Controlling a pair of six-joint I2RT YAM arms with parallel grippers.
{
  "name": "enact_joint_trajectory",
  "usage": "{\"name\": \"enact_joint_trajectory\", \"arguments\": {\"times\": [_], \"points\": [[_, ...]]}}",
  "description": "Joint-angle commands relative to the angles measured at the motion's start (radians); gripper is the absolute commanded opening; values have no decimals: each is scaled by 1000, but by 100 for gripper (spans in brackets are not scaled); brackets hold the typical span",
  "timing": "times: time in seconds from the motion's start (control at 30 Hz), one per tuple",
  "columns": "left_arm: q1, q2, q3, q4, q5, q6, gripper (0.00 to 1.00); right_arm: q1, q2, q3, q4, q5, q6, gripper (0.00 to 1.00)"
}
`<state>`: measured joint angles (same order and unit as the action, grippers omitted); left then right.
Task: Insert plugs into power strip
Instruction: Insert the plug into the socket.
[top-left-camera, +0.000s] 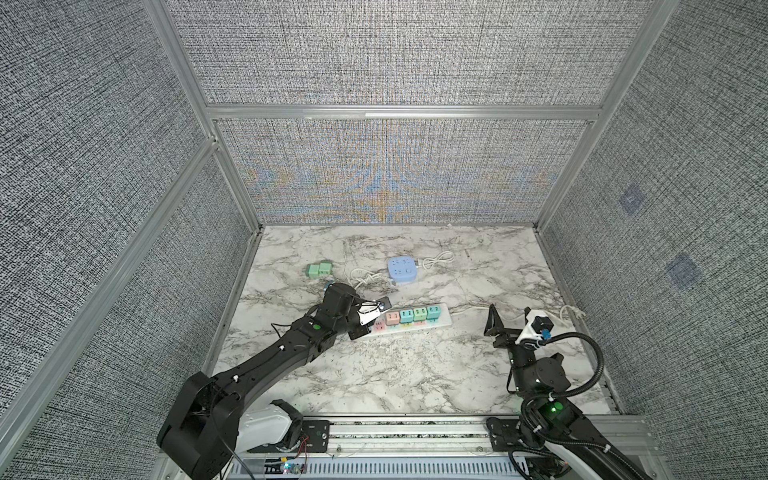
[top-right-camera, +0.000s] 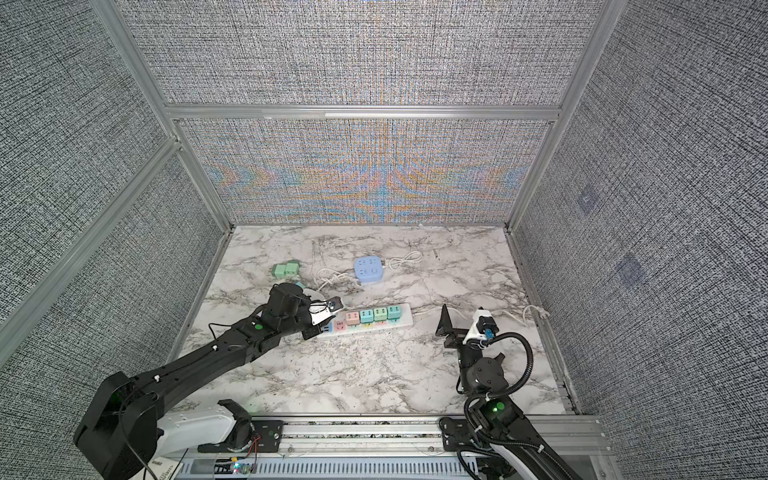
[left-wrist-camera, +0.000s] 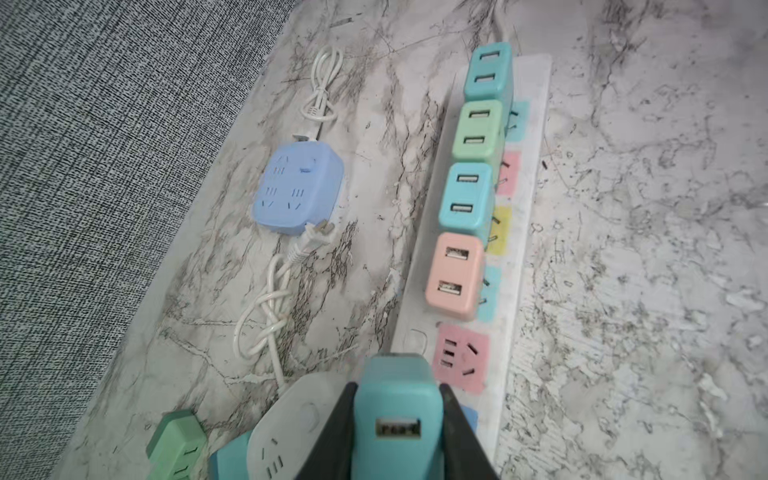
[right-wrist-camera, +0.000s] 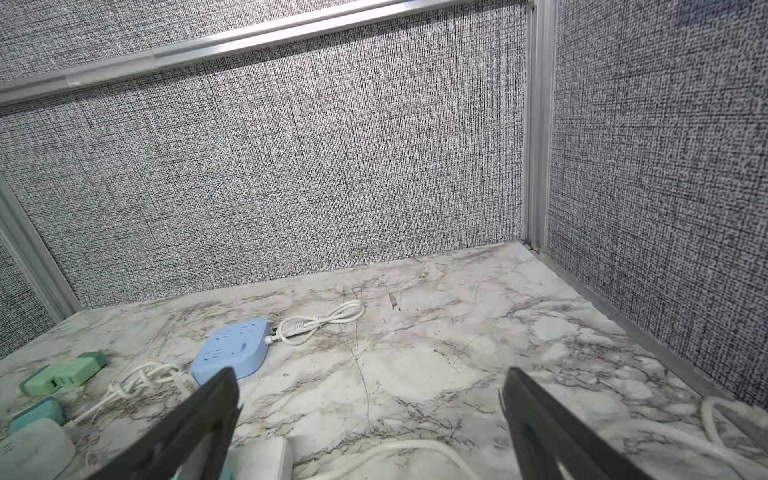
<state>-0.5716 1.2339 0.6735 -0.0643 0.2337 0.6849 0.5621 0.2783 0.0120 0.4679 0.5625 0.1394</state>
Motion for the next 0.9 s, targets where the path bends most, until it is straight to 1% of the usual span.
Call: {"name": "enact_joint_trajectory", "arguments": {"times": [0.0, 0.13, 0.27, 0.37, 0.43, 0.63, 0.77, 0.87], "points": [[28, 36, 22, -23, 154, 115, 0, -15, 39, -50, -15, -44, 58, 99], [34, 110, 79, -96, 193, 185, 0, -19, 106, -29, 0, -46, 67, 99], [36, 175, 184, -240, 210, 247, 0, -27, 152, -17, 12, -50, 74, 99], [37, 201, 225, -311, 214, 308, 0, -34, 164, -14, 17, -60, 77, 99], [39, 206, 227, -321, 218, 331, 0, -40, 164, -15, 17, -68, 80, 99], [55, 220, 207, -327, 280, 348, 0, -61, 166, -15, 17, -88, 92, 99], [55, 210, 158, -230, 284, 307, 0, -72, 174, -14, 17, -97, 99, 99], [59, 232, 176, -227, 308, 285, 0, -76, 176, -12, 15, -106, 100, 100]]}}
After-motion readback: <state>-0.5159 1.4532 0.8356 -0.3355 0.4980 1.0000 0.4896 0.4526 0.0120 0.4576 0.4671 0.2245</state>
